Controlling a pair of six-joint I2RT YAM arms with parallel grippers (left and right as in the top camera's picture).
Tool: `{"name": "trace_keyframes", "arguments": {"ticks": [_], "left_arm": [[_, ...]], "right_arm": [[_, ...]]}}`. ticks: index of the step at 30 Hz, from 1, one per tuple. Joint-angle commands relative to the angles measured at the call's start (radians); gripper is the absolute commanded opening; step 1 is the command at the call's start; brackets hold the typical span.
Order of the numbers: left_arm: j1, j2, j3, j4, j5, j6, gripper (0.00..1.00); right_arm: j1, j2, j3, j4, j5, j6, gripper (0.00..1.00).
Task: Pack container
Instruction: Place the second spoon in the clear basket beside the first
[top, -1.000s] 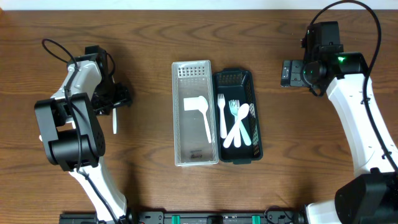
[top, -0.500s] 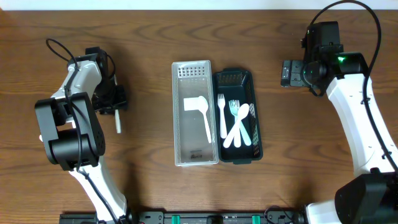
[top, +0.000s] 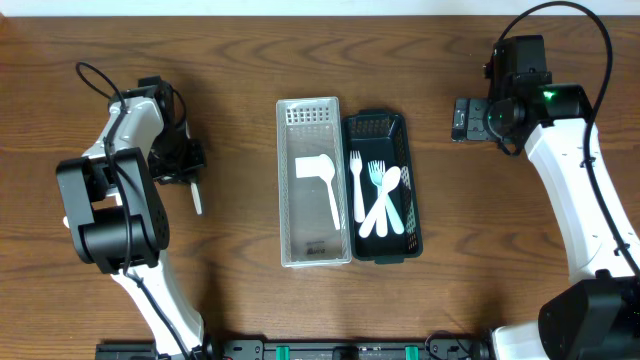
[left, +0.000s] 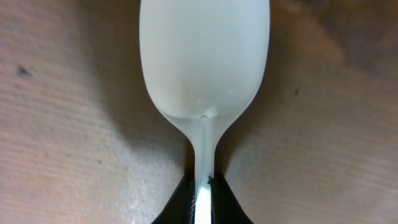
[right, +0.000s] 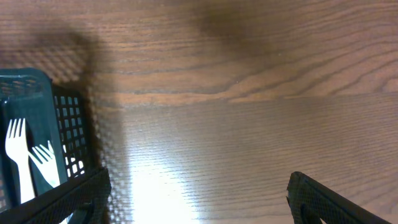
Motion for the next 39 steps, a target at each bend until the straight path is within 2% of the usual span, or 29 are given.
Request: {"name": "trace_keyframes", "arguments": {"ticks": [1, 5, 10, 14, 18, 22, 32, 33, 34, 35, 36, 39], "left_arm": [[-0.026, -0.042, 0.035, -0.062, -0.005, 0.002, 0.06], [-0.109, -0.186, 0.07, -0.151, 0.014, -0.003, 0.06], [-0.288, -0.381, 0.07, -0.16, 0.025, -0.02, 0.06], [-0.455, -0.467, 0.07, -0.136, 0.024, -0.086, 0.06], [-0.605, -0.462, 0.062, -0.101, 0.024, -0.173, 0.06], [-0.686, -0.416, 0.038, -0.038, 0.023, -0.192, 0.07], [-0.712, -0.245, 0.032, -0.021, 0.023, -0.191, 0.08], [-0.708, -0.243, 0.032, -0.019, 0.023, -0.191, 0.09], [-0.703, -0.246, 0.035, -0.019, 0.023, -0.19, 0.38], [-0.699, -0.25, 0.038, -0.02, 0.021, -0.19, 0.5], [-0.693, -0.259, 0.047, -0.027, 0.021, -0.177, 0.55], [-0.676, -0.304, 0.086, -0.064, 0.019, -0.101, 0.55]], "right_arm": [[-0.011, 0.007, 0.0, 0.0, 0.018, -0.014, 0.94], [-0.011, 0.007, 0.0, 0.005, 0.018, -0.014, 0.94], [-0.011, 0.007, 0.0, 0.018, 0.018, -0.014, 0.94], [-0.011, 0.007, 0.0, 0.025, 0.018, -0.014, 0.94], [-0.011, 0.007, 0.0, 0.025, 0.017, -0.014, 0.94], [-0.011, 0.007, 0.0, 0.024, 0.017, -0.014, 0.95], [-0.011, 0.007, 0.0, 0.014, 0.018, -0.014, 0.95], [-0.011, 0.007, 0.0, 0.013, 0.018, -0.014, 0.94], [-0.011, 0.007, 0.0, 0.013, 0.018, -0.014, 0.94], [-0.011, 0.007, 0.0, 0.013, 0.018, -0.014, 0.94], [-0.011, 0.007, 0.0, 0.013, 0.018, -0.014, 0.95], [-0.011, 0.007, 0.0, 0.012, 0.018, -0.014, 0.94]]}}
